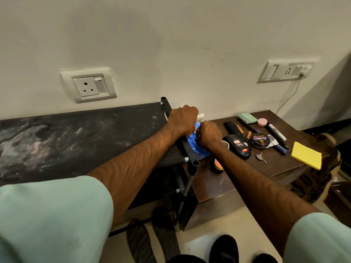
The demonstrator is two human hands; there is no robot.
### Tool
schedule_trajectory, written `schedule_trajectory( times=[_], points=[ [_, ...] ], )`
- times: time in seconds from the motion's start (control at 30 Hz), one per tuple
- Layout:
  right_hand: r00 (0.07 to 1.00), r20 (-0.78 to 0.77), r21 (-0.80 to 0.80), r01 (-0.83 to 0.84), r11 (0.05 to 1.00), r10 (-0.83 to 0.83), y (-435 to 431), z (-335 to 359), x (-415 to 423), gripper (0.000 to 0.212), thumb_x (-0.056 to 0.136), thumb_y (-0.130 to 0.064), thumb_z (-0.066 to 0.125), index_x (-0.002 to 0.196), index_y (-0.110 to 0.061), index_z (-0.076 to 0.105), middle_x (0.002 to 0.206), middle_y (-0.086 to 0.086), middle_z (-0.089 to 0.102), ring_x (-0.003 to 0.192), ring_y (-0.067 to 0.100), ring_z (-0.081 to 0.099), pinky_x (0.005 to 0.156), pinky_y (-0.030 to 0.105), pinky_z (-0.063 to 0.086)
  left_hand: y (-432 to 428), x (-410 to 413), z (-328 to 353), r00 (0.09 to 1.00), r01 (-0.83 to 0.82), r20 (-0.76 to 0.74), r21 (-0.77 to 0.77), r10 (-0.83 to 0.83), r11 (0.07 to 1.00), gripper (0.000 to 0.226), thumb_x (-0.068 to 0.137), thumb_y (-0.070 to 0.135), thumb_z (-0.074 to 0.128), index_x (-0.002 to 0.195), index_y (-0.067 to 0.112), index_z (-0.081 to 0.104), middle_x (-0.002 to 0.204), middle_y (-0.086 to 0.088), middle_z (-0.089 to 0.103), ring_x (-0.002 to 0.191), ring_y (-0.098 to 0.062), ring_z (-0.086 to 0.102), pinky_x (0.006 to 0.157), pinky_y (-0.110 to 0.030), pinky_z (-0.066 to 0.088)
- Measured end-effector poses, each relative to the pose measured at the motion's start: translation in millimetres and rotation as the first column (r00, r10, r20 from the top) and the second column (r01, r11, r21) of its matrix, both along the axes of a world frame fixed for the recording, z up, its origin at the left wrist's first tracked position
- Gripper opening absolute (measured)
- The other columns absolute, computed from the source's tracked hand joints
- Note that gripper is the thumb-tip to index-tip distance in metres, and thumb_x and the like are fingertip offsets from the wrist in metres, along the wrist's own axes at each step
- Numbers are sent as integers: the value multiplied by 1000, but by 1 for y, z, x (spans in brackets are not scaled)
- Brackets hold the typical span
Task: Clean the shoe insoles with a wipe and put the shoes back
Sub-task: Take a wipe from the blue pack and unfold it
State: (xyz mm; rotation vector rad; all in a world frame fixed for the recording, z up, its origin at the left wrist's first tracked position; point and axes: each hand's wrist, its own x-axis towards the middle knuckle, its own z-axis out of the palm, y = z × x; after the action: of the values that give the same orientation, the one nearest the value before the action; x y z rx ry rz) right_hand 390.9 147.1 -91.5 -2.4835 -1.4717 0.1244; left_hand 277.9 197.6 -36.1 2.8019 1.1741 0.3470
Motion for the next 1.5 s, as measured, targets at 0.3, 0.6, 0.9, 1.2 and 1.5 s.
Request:
schedule_trajectory(
  times=[0.3, 0.6, 0.9, 1.2, 1.5],
  points=[
    [969, -241, 246, 109, 963, -48, -6, -5, 10, 17, 92, -19, 69, 101, -10, 80, 100, 13, 75, 91, 29, 71, 75, 36, 56, 2, 1, -1, 1000, 20, -8, -5, -20, 1000, 20, 88, 18, 67, 101, 13, 53, 99, -8, 53, 79, -22, 47, 72, -36, 39],
    [921, -387, 498, 167, 851, 46, -25, -5, 20, 17, 88, -23, 80, 96, -9, 83, 93, 5, 80, 83, 12, 73, 79, 27, 59, 0, 3, 0, 998, -12, -58, 2, 13, 1000, 29, 85, 13, 71, 111, 11, 59, 109, -9, 61, 95, -28, 62, 74, -35, 42],
    [948, -309, 534, 109, 838, 74, -25, -10, 22, 15, 84, -28, 83, 94, -16, 84, 94, -1, 80, 84, 8, 71, 80, 30, 59, 4, 4, -3, 998, 4, -59, 2, -4, 1000, 29, 86, 14, 72, 112, 12, 60, 108, -8, 63, 89, -24, 58, 75, -36, 46],
    [952, -300, 531, 113, 840, 62, -26, -7, 21, 17, 88, -25, 80, 100, -12, 83, 88, 4, 80, 77, 10, 71, 77, 27, 57, 4, 4, -4, 998, 12, -54, 6, -12, 1000, 28, 87, 15, 71, 112, 12, 60, 107, -9, 64, 88, -23, 57, 78, -38, 46],
    [940, -327, 622, 136, 771, 98, -28, 0, 20, 14, 91, -22, 76, 95, -10, 81, 93, 2, 78, 81, 9, 72, 78, 29, 60, 1, 3, 0, 997, 23, -75, -6, -24, 1000, 30, 88, 14, 68, 117, 12, 61, 113, -9, 65, 103, -28, 62, 88, -41, 50]
  ],
)
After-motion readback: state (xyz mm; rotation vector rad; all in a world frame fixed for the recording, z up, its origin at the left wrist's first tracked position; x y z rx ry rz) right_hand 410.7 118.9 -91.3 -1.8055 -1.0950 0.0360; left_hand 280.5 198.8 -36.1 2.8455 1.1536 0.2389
